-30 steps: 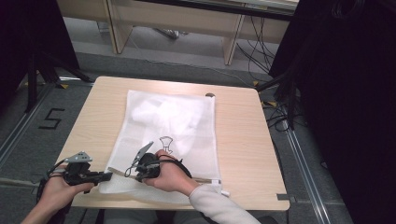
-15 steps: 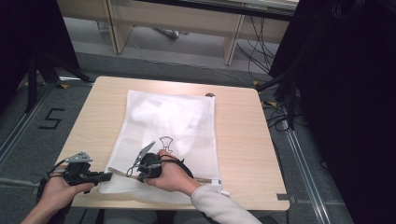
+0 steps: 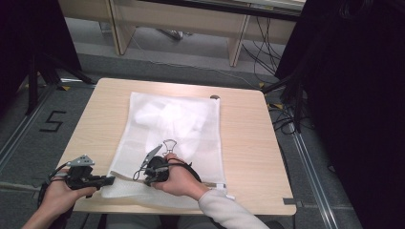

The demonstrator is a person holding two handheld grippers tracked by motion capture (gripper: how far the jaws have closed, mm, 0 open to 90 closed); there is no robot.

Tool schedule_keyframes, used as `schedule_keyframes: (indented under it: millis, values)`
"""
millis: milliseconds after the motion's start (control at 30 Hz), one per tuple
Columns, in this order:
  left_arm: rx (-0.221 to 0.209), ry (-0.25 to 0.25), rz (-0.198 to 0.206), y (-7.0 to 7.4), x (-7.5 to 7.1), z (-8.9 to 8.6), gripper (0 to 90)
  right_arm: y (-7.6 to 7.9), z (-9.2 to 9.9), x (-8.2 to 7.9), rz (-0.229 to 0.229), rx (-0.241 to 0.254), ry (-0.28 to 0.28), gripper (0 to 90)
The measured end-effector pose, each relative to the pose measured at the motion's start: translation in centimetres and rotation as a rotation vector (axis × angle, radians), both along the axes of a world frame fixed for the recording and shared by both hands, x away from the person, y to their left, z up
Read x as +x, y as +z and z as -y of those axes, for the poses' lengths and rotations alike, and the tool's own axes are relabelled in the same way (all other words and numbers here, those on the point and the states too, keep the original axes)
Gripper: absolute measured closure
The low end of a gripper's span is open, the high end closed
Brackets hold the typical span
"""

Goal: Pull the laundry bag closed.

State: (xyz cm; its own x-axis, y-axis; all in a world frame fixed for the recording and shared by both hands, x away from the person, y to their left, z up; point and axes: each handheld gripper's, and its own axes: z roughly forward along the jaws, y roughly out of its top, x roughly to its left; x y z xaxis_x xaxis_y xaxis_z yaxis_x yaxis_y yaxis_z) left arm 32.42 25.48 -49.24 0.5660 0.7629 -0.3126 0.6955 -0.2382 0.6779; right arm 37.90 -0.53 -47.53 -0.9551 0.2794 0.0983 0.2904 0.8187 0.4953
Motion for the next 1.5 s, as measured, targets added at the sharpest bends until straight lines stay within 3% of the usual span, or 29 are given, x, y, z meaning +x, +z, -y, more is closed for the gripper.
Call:
schedule_keyframes:
  millis: [100,200,267,300,333,467,500,533,667,733,800,833,900,967,1000,1100,1167,1500]
  values:
    - [-0.017,0.007,-0.002,0.0,0.0,0.1,85.3,0.0,0.1,0.0,-0.003,0.005,0.001,82.7]
    - [-0.001,-0.001,-0.002,0.0,0.0,0.0,85.3,0.0,0.1,0.0,-0.001,0.004,0.005,82.7]
    - [-0.014,0.007,-0.005,0.0,0.0,0.1,85.3,0.0,0.2,-0.1,0.001,0.0,0.003,82.7]
    - [0.004,0.0,-0.001,0.0,0.0,0.0,85.3,-0.1,0.2,-0.1,0.0,0.0,0.004,82.7]
    - [-0.013,0.01,-0.002,-0.1,0.0,0.1,85.3,-0.1,0.2,-0.1,0.001,-0.002,0.004,82.7]
    - [0.003,-0.001,-0.001,0.0,0.0,0.0,85.3,0.0,0.4,-0.1,-0.003,-0.005,-0.004,82.7]
    - [-0.015,0.009,-0.002,-0.1,0.0,0.1,85.3,0.0,0.5,-0.1,-0.011,0.001,-0.001,82.7]
    - [0.006,-0.006,-0.004,0.0,0.0,0.0,85.3,-0.1,0.5,0.0,-0.004,0.002,0.001,82.7]
    - [-0.013,0.011,-0.003,-0.1,0.0,0.1,85.4,-0.1,0.8,-0.1,-0.007,-0.011,-0.007,82.7]
    - [0.006,-0.004,-0.004,0.0,0.0,0.0,85.4,0.0,0.9,-0.2,-0.016,-0.001,-0.024,82.7]
    - [-0.011,0.01,-0.002,-0.1,0.0,0.1,85.4,0.0,0.9,-0.2,-0.012,-0.004,-0.026,82.7]
    - [0.008,-0.008,-0.003,0.0,0.0,0.0,85.3,0.0,1.0,-0.1,-0.003,-0.003,-0.016,82.7]
    - [-0.002,0.006,0.013,-0.2,0.0,0.1,85.3,0.0,1.1,-0.1,-0.005,-0.007,-0.011,82.7]
    - [0.011,-0.005,-0.002,-0.1,0.0,0.0,85.3,0.0,1.1,-0.1,-0.008,-0.01,-0.024,82.7]
    - [0.002,0.012,0.016,-0.2,0.0,0.1,85.3,0.0,1.2,-0.1,-0.012,-0.01,-0.023,82.7]
    - [0.011,-0.006,0.003,-0.1,0.0,0.0,85.3,0.0,1.3,0.0,-0.011,-0.006,-0.02,82.7]
    - [0.002,0.013,0.015,-0.2,0.0,0.1,85.4,0.0,1.4,0.0,-0.011,-0.007,-0.02,82.8]
    - [0.003,0.01,0.015,-0.2,0.0,0.1,85.3,0.0,1.7,-0.1,-0.016,-0.015,-0.033,82.7]
